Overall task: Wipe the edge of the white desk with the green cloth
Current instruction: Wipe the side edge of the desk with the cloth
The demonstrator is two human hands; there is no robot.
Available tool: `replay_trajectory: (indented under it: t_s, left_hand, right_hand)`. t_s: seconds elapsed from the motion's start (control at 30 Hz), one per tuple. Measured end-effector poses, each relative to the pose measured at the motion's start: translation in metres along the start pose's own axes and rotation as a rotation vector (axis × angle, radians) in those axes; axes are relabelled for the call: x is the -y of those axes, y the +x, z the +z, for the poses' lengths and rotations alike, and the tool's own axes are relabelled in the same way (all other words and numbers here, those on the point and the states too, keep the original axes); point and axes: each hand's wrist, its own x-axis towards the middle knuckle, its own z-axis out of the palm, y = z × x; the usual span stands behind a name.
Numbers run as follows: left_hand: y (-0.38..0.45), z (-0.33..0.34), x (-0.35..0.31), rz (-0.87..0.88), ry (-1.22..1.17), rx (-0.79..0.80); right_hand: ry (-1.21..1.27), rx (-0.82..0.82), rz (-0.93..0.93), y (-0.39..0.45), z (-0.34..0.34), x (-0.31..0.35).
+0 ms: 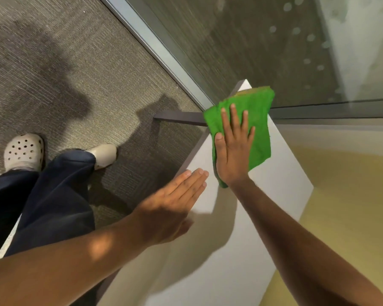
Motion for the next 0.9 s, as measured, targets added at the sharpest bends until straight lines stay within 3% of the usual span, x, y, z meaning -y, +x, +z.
replay_trajectory:
  t_s: [0.17, 0.27, 0.33, 0.47, 0.57, 0.63, 0.77, 0.9]
  left_hand:
    - [0.003, -0.004, 0.000, 0.001, 0.025, 0.023]
    - [0.003, -0.006, 0.001, 0.007, 0.048, 0.054]
    - [0.002, -0.007, 0.000, 0.005, 0.043, 0.074]
    - [0.003, -0.015, 0.001, 0.006, 0.001, 0.073]
    - [0.005, -0.020, 0.001, 0.017, -0.003, 0.064]
    - [0.007, -0.021, 0.002, 0.010, 0.011, 0.094]
    - [0.005, -0.021, 0.000, 0.030, 0.047, 0.181]
    - [0.006, -0.024, -0.001, 0.013, 0.050, 0.058]
  right_hand:
    - [-0.217, 0.130, -0.735, 0.054, -0.014, -0.022]
    - [-0.245, 0.138, -0.857, 0.088, -0.022, -0.032]
    - [-0.180, 0.067, -0.710, 0.101, -0.024, -0.039]
    - [0.059, -0.157, -0.229, 0.105, -0.022, -0.037]
    - [0.099, -0.291, 0.225, 0.100, -0.018, -0.023]
    - [0.086, -0.294, 0.472, 0.091, -0.014, -0.008]
    - [0.066, -0.171, 0.526, 0.031, -0.003, 0.022]
    - [0.053, -0.074, 0.475, -0.035, 0.010, 0.035]
